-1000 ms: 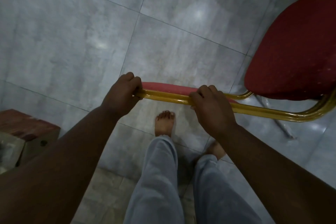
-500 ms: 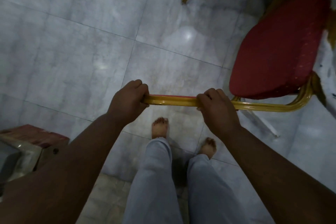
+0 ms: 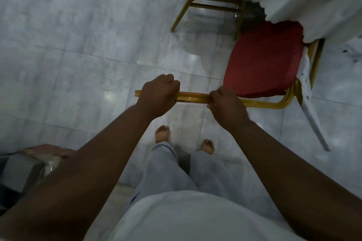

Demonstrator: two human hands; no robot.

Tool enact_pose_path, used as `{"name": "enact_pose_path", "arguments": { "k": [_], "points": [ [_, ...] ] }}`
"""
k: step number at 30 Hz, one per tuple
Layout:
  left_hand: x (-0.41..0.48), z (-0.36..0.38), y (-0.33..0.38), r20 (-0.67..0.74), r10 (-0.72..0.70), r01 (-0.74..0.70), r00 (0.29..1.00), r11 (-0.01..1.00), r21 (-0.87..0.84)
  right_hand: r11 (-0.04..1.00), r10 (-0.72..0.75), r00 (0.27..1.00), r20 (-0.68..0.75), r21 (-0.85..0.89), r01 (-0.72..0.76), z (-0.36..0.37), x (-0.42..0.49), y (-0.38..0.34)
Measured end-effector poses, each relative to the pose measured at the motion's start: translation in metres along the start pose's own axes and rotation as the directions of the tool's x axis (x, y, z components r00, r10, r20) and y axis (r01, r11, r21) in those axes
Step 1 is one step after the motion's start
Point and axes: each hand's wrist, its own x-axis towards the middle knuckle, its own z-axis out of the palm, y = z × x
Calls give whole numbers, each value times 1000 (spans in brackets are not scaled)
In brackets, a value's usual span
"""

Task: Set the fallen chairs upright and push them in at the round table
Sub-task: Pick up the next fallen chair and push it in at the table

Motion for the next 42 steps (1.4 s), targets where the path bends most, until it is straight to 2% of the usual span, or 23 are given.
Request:
{"name": "enact_pose_path", "arguments": {
  "k": [4, 7, 11, 16, 19, 25, 28, 34, 38, 42],
  "points": [
    [10, -26, 59, -55, 82, -80, 995, 996, 34, 994, -112, 993, -35, 5, 112, -41, -15, -3],
    [10, -37, 101, -135, 121, -123, 983, 992, -12, 988, -155, 987, -37, -29, 154, -69, -33, 7],
    [-4, -37, 132, -222, 138, -181, 965, 966, -185, 995, -92, 987, -133, 37, 98, -97, -75, 32],
    [-29, -17, 87, -152, -16, -25, 988, 963, -267, 987, 38, 977, -209, 159, -4, -120, -130, 67],
    [-28, -18, 91, -122, 35, -69, 992, 956, -284, 985, 62, 972, -225, 173, -22, -138, -155, 85],
    [-12, -33, 156, -218, 69, -138, 973, 937, -322, 986, 98, 980, -172, 147, -73, -184, -193, 120],
    [-10, -39, 196, -241, 110, -175, 964, 947, -269, 992, 92, 985, -144, 104, -78, -201, -219, 137],
    [-7, -39, 292, -313, 82, -176, 946, 942, -285, 999, 41, 981, -188, -16, -45, -228, -279, 181],
    [-3, -40, 346, -291, 161, -248, 943, 923, -294, 999, 53, 977, -208, -1, -54, -242, -321, 226],
    [0, -35, 350, -256, 135, -215, 957, 924, -317, 997, 64, 972, -224, -24, -71, -256, -349, 255]
  ]
}}
